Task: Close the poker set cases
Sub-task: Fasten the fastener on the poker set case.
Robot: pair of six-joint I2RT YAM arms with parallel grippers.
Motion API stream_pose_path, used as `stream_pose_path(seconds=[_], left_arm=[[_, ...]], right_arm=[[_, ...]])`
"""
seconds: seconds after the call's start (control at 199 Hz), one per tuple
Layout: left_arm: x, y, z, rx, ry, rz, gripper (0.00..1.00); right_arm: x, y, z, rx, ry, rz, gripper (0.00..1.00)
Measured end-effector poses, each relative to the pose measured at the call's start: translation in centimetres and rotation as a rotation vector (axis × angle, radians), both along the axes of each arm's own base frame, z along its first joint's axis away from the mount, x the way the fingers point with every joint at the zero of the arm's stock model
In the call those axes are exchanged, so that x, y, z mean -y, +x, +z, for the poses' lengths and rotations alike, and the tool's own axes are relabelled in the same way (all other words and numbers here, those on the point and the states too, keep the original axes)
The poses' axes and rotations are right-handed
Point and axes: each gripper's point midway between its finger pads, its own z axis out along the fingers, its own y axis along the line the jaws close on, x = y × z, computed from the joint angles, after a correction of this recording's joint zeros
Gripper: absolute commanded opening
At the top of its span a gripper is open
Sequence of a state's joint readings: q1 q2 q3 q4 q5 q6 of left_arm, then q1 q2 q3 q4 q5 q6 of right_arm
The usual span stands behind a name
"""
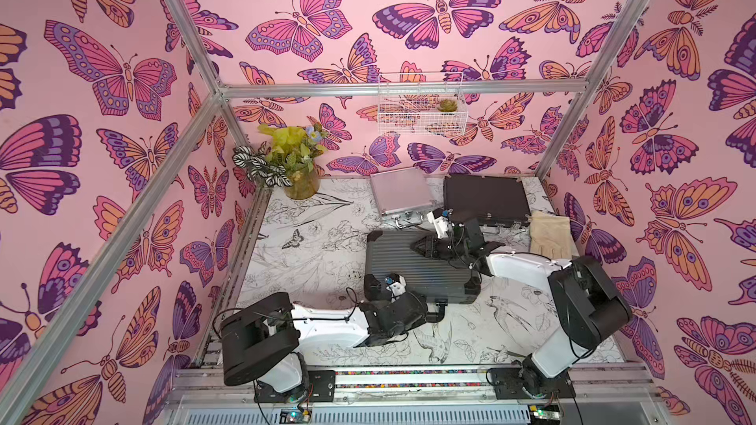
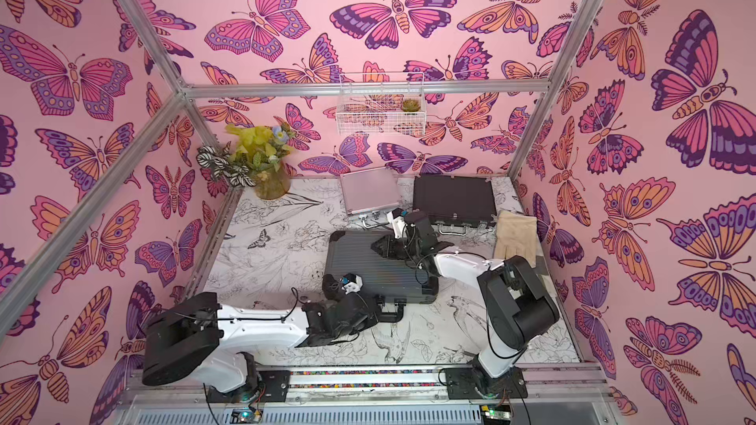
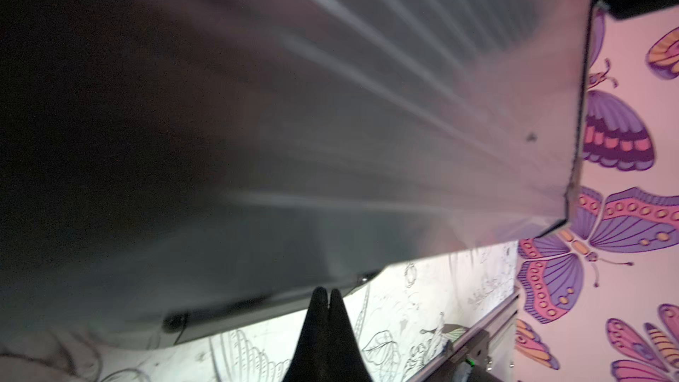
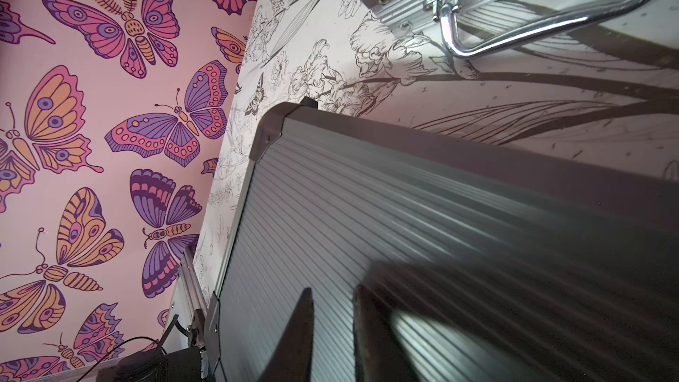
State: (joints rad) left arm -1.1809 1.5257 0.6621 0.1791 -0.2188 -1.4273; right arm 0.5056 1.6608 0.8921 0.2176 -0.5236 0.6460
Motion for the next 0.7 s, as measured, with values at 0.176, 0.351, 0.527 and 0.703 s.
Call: stream_pose_path(seconds=[0.176, 0.351, 0.527, 0.703], left_arm=[[0.6, 0.8, 0.6, -0.002, -0.075, 0.080, 0.00], [0.1, 0.3, 0.5, -0.009, -0.043, 0.104, 0.00], [-0.8, -0.7, 0.4, 0.028, 0.094, 0.013, 0.00], [0.9, -1.2, 3.0, 0.170, 0.249, -0.262, 0.01]], right_arm=[[0.0, 0.0, 0.0, -0.001, 0.000, 0.001, 0.23], [0.0, 0.0, 0.0, -0.001, 0.001, 0.001, 0.23], [0.0, 0.0, 0.0, -0.002, 0.004, 0.004, 0.23], [0.0, 0.0, -0.1, -0.006, 0.008, 0.007, 0.23]])
